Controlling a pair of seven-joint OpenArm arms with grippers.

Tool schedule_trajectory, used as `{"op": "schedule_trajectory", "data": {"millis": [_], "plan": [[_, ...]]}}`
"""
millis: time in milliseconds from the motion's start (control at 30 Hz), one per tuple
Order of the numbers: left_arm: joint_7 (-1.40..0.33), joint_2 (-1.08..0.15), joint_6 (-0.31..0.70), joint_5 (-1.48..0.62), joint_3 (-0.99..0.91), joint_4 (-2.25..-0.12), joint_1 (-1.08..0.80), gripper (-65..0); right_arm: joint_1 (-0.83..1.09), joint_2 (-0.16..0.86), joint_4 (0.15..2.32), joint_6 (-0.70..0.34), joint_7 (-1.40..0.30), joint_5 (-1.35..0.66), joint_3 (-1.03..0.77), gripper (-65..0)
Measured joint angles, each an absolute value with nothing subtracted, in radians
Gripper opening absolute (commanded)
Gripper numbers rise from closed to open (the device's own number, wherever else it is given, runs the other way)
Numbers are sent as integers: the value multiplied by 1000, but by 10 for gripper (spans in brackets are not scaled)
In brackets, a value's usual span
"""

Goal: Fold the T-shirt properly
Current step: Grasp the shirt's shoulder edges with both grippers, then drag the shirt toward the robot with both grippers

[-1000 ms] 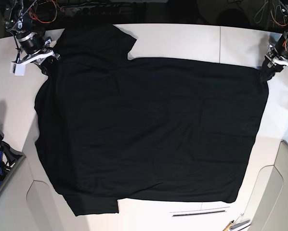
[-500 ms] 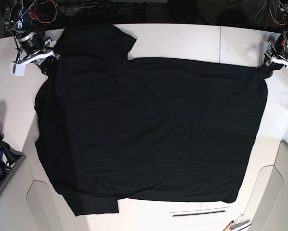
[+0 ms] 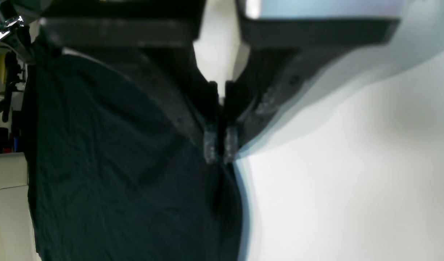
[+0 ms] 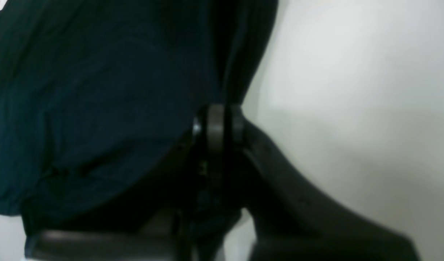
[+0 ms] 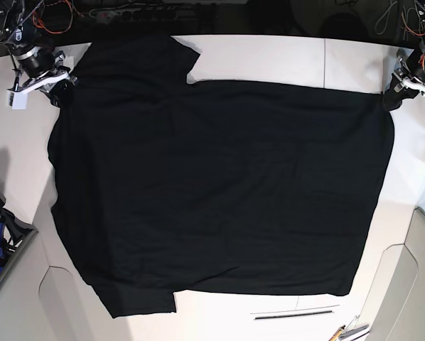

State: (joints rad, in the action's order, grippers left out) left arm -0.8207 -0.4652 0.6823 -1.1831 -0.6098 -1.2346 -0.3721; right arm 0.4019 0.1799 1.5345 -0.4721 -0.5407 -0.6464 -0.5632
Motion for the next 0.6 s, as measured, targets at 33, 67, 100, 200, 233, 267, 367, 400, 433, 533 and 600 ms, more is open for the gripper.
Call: {"op": "schedule_trajectory", "data": {"millis": [33,67,100,200,233,267,367,400,433,533,600], "plan": [[-823,-465,682,-1191,-610,-1235,-377,-650,408,185,1541,-472,-544,-645,-566,-650],[-825,-465,683,-1193,-610,-1237,-382,-650,414,188,1549,-476,-545,-642,-572,-650],[-827,-465,684,-1195,-610,-1242,-387,-650,418,191,1560,-480,-544,-642,-577,-650],[-834,-465,685,-1187,-610,-1272,-405,-650,422,191,1588,-487,-547,-639,-588,-650],[-835,-465,685,-1185,-609,-1285,-413,-650,424,191,1597,-487,-546,-639,-588,-650],[-836,-465,685,-1184,-609,-1301,-419,-650,424,191,1606,-487,-546,-639,-588,-650],[-839,-465,685,-1179,-609,-1348,-441,-650,428,191,1622,-487,-548,-639,-588,-650],[-837,-465,685,-1178,-609,-1364,-452,-650,430,191,1628,-487,-562,-639,-588,-650],[-838,-465,685,-1177,-609,-1381,-461,-650,430,191,1636,-487,-579,-639,-588,-650],[-838,-465,686,-1178,-611,-1425,-505,-650,460,191,1667,-488,-584,-665,-588,-650],[-839,-459,685,-1177,-630,-1445,-537,-650,493,191,1699,-490,-585,-678,-589,-650]]}}
